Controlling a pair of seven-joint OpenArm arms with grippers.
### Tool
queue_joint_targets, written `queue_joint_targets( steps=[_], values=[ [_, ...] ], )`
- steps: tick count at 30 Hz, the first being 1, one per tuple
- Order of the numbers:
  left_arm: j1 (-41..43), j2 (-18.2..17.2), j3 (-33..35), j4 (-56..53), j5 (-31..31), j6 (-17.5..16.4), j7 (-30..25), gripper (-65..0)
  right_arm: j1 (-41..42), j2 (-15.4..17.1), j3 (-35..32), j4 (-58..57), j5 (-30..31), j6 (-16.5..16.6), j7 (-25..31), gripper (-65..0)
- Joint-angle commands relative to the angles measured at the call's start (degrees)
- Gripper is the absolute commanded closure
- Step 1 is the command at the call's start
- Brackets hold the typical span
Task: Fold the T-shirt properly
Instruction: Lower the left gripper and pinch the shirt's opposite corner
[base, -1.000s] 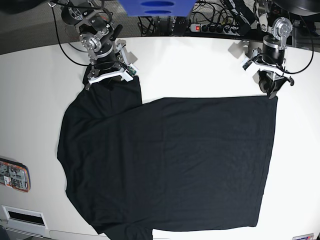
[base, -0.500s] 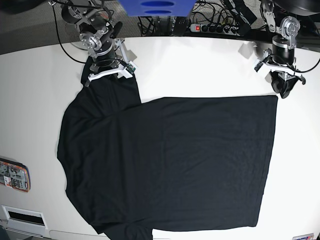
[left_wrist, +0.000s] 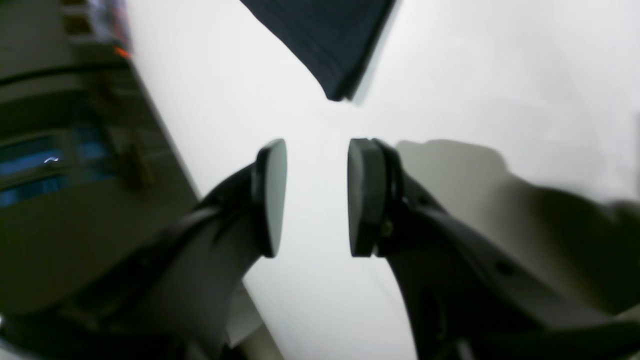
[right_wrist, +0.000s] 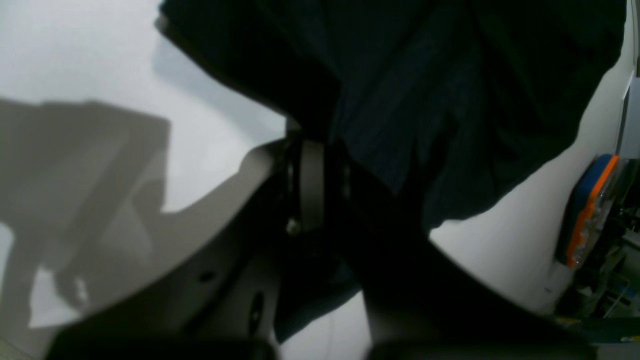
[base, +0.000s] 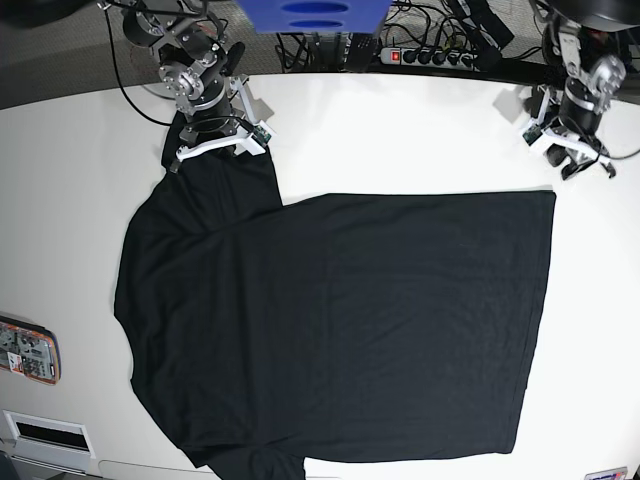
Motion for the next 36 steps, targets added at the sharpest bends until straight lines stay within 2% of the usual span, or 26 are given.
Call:
queue_joint_targets(
  steps=[1,5,7,10,12,17,22,26,29,36],
  values=[
    [0.1,-2.3,0.7,1.0,-2.4,0.4,1.9,-20.1,-1.0,0.4,-0.2,-0.2,2.7,2.4,-2.5,0.0],
    [0.0,-8.0,5.5,0.9,-9.1,-0.8,10.6,-20.1,-2.2,0.4,-0.3,-0.2,2.5,2.4,-2.5,0.0],
    [0.0,-10.3,8.2,1.2,-10.6,-0.8,13.1,-20.1,-2.2,0.4,-0.3,-0.2,2.5,2.4,-2.5,0.0],
    [-0.2,-11.9,10.3,0.9,-10.6,-0.8,15.9,-20.2,-2.2,0.4,-0.3,-0.2,2.6,2.4,-2.5,0.0],
    [-2.2,-12.1,11.7,0.9,-10.6,-0.8,16.9,-21.6,-2.2,0.4,-0.3,-0.2,2.6,2.4,-2.5,0.0],
    [-7.0,-12.0,14.4,-3.2,-10.6,-0.8,17.0,-31.6,-2.2,0.4,-0.3,-0.2,2.5,2.4,-2.5,0.0],
    [-12.4,-12.2,19.6,-8.9,-9.8,-1.2,17.0,-32.2,-2.2,0.4,-0.3,-0.2,2.5,2.4,-2.5,0.0],
    [-13.1,-12.0,20.3,-11.3,-5.7,-1.2,16.6,-32.2,-2.2,0.4,-0.2,-0.2,2.5,2.4,-2.5,0.0],
    [-15.5,-12.2,23.8,-13.3,-3.4,-1.2,16.9,-32.5,-2.2,0.4,-0.2,-0.2,2.5,2.4,-2.5,0.0],
    [-21.4,-11.8,29.5,-18.8,-3.3,-1.2,17.0,-32.2,-2.2,0.4,-0.3,-0.2,2.4,2.4,-2.5,0.0]
  ],
)
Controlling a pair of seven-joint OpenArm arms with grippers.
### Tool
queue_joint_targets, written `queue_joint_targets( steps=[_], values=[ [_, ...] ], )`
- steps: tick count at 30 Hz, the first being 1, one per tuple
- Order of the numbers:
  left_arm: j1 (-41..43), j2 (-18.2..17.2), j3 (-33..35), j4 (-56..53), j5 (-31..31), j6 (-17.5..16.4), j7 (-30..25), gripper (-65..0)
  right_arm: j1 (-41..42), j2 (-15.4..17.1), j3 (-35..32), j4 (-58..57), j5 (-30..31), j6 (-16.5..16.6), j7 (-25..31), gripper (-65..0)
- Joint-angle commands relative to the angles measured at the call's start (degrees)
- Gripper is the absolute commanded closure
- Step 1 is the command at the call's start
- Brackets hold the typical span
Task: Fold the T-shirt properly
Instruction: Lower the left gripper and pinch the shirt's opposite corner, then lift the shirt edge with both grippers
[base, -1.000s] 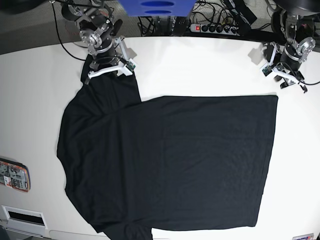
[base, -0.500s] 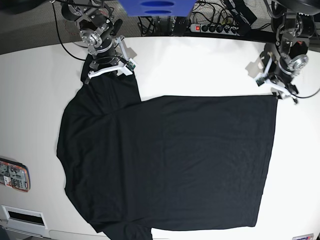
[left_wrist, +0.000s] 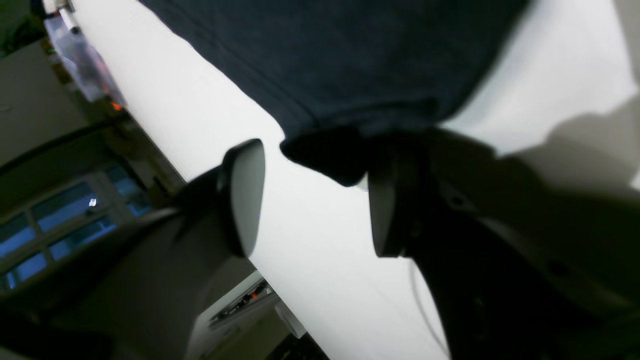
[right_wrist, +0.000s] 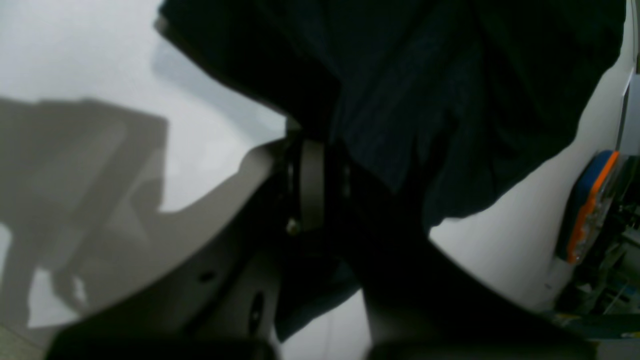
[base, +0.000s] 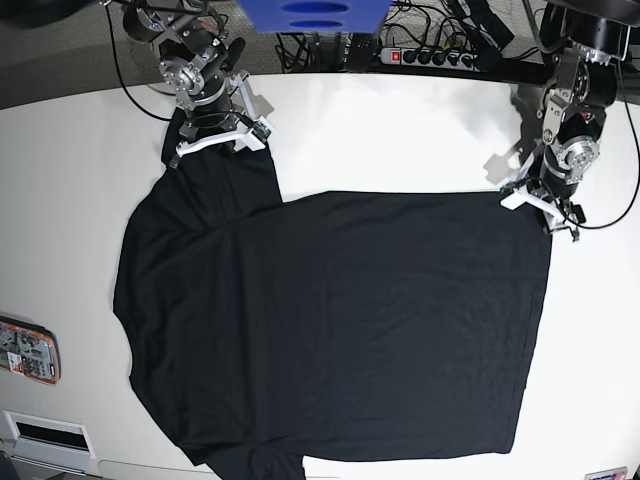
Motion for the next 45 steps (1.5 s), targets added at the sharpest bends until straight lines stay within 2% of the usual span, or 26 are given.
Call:
queue_joint_targets(
  steps=[1,5,12,14,17,20,21,24,27,31,35,45],
  values=[
    [-0.6,0.6,1.8,-1.7,-1.5,-2.9,-0.6,-32.2,-1.0,0.4,-0.3,-0.5,3.0,2.9,-2.6,0.0],
    [-1.2,1.8,3.9,-2.3,-1.4,-2.9,-0.6,-32.1,-1.1,0.4,-0.3,0.7,3.0,2.9,-2.6,0.0],
    [-1.2,1.9,4.0,-2.7,-1.3,-2.9,-0.6,-31.9,-2.9,0.4,-0.3,1.0,3.0,2.9,-2.6,0.0],
    [-1.2,1.9,4.1,-2.7,-1.3,-2.9,-0.6,-29.6,-2.9,0.4,-0.3,1.0,3.0,2.9,-2.6,0.0],
    [-1.2,2.8,4.1,-3.4,-1.3,-2.9,-0.6,-19.1,-2.9,0.4,-0.3,1.0,3.0,2.9,-2.6,0.0],
    [-1.4,3.1,3.9,-3.5,-1.3,-2.9,-0.6,-1.5,-2.9,0.4,-0.3,1.0,3.0,2.9,-2.6,0.0],
    [-1.4,3.1,3.9,-3.5,-1.3,-2.9,-0.6,0.0,-2.9,0.4,-0.3,1.0,3.0,2.9,-2.6,0.0],
    [-1.6,3.0,3.4,-3.1,-1.1,-2.7,-0.6,0.0,-2.9,0.4,-0.3,1.0,3.0,2.9,-2.6,0.0],
    [-1.2,3.2,-0.2,-2.0,1.3,-2.4,-0.6,0.0,-2.9,0.4,-0.3,1.0,3.0,2.9,-2.4,0.0],
    [2.5,5.5,-7.1,1.4,5.5,-2.4,-0.9,0.0,-2.9,0.4,-0.3,1.0,3.0,2.8,-1.9,0.0],
    [4.3,7.2,-10.5,4.4,7.6,-2.3,-1.0,0.0,-2.8,0.4,-0.1,1.1,3.0,2.8,-1.4,0.0],
    [5.8,7.2,-15.0,5.4,7.5,-2.3,-1.0,0.0,-2.5,0.5,0.1,3.8,2.9,2.8,-0.2,0.0]
  ],
)
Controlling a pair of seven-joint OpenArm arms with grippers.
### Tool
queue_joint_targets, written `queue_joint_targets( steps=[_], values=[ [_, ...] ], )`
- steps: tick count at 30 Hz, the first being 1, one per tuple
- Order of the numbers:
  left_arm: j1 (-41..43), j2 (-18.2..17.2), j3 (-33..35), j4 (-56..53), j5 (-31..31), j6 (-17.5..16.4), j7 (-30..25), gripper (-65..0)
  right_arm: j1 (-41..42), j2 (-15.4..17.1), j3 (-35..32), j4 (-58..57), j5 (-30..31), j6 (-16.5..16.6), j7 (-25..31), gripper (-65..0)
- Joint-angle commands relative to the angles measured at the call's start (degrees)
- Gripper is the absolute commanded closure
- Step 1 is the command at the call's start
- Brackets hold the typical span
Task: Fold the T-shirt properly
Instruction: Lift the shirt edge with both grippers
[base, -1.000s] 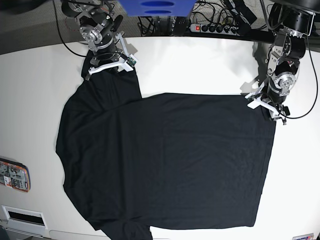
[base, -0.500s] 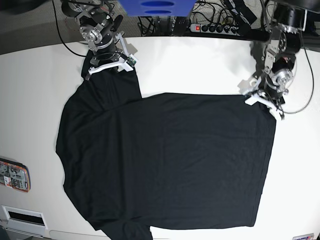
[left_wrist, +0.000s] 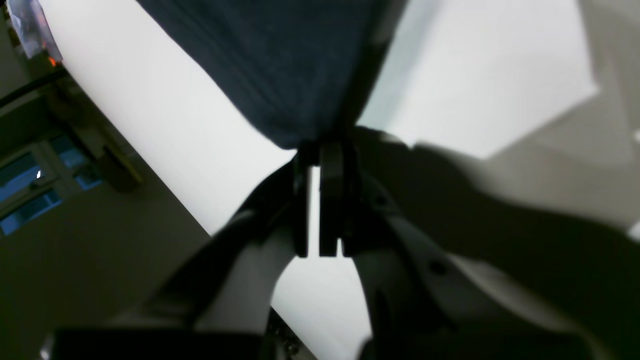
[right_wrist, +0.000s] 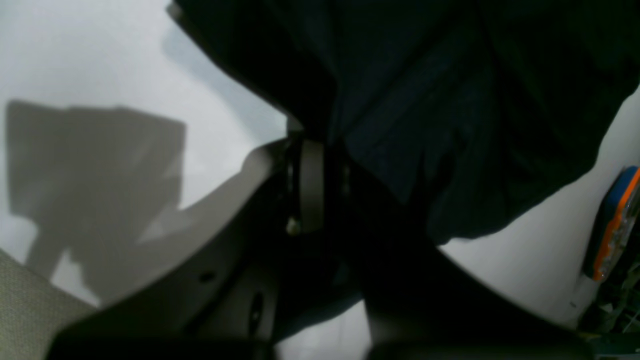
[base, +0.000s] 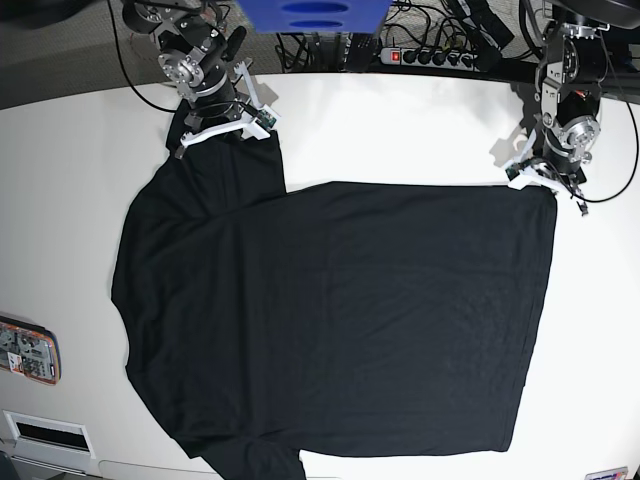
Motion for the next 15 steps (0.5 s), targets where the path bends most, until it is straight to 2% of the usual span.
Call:
queue_joint_targets(
  steps=[1,9,15],
  values=[
    [-0.2,-0.9,-0.7,0.9,0.3,0.8,0.3,0.0,-0.5,0.4,0.0,0.5,1.1,1.0,-0.7,0.0],
    [-1.8,-0.8,-0.6,3.6,-0.2,0.8,0.3,0.0,-0.5,0.4,5.4,1.3,1.1,1.0,-0.3,0.0],
    [-7.7,2.0,-1.7,3.7,0.3,0.8,0.3,0.0,1.2,0.4,8.0,2.1,1.1,1.0,-0.3,0.0]
  ],
)
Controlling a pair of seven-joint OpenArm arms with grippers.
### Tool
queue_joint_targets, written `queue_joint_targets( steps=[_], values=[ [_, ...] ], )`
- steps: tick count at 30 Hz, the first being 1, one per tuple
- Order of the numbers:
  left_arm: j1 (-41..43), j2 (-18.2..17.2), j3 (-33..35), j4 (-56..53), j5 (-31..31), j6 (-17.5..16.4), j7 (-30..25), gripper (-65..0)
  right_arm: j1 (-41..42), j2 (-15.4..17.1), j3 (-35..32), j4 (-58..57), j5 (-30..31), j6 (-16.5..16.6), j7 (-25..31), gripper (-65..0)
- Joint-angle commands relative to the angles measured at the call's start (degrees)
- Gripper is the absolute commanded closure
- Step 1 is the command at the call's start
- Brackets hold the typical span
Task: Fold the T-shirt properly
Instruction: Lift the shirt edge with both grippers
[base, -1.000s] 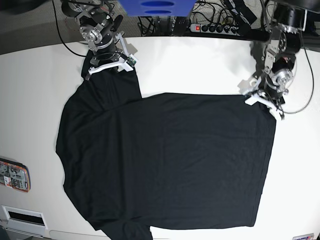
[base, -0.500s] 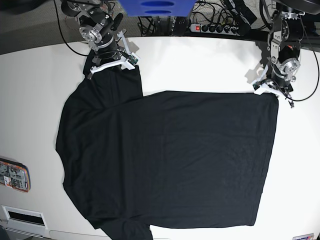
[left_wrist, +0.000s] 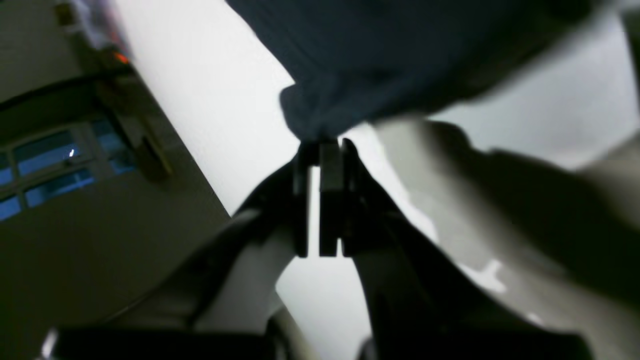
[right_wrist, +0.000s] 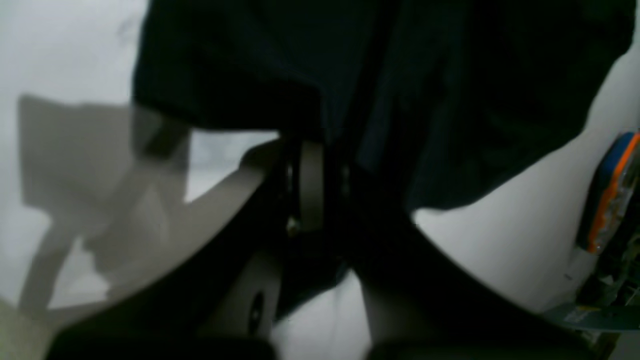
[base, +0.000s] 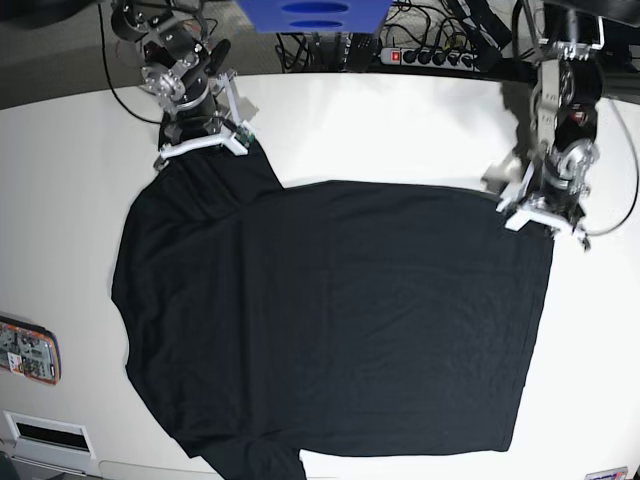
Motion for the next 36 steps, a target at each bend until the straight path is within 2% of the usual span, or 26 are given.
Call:
queue_joint_targets(
  steps=[1,4,10,13,17,24,29,33,36],
  values=[
    [-1.0,-1.1,-0.7,0.8,0.5,0.7,0.9,0.0,0.7,0.5,0.9,1.3,-0.6,-0.5,0.2,0.0],
    [-3.7,0.5,-0.8,0.8,0.5,0.7,0.9,0.0,2.3,0.5,1.0,1.3,-0.6,-0.4,0.2,0.0],
    [-8.0,0.8,-0.7,-0.7,0.5,0.7,0.9,0.0,8.0,0.5,1.0,1.0,-0.6,-0.3,-0.1,0.0],
    [-10.6,2.3,-0.7,-2.2,0.5,0.7,0.9,0.0,11.2,0.5,1.0,0.7,-0.5,-0.2,-0.1,0.0],
    [-16.6,4.3,-0.7,-7.9,0.3,0.7,0.9,0.0,17.7,0.5,1.0,0.6,-0.5,-0.1,-0.1,0.0],
    [-21.4,4.5,-0.6,-11.5,-0.1,0.7,0.9,0.0,21.8,0.4,1.0,-0.2,-0.4,-0.1,-0.4,0.0],
    [-23.4,4.7,-0.6,-11.5,-0.1,0.7,0.9,0.0,25.8,0.4,0.7,-4.7,-0.2,-0.1,-1.9,0.0],
    [-24.6,7.5,-1.0,-11.3,0.5,0.8,0.9,0.0,25.8,0.4,0.7,-9.5,-0.2,-0.1,-1.9,0.0],
    [-24.7,8.2,-0.9,-11.2,0.5,0.8,1.2,0.0,26.1,0.3,0.6,-12.9,-0.1,0.0,-1.8,0.0]
  ],
)
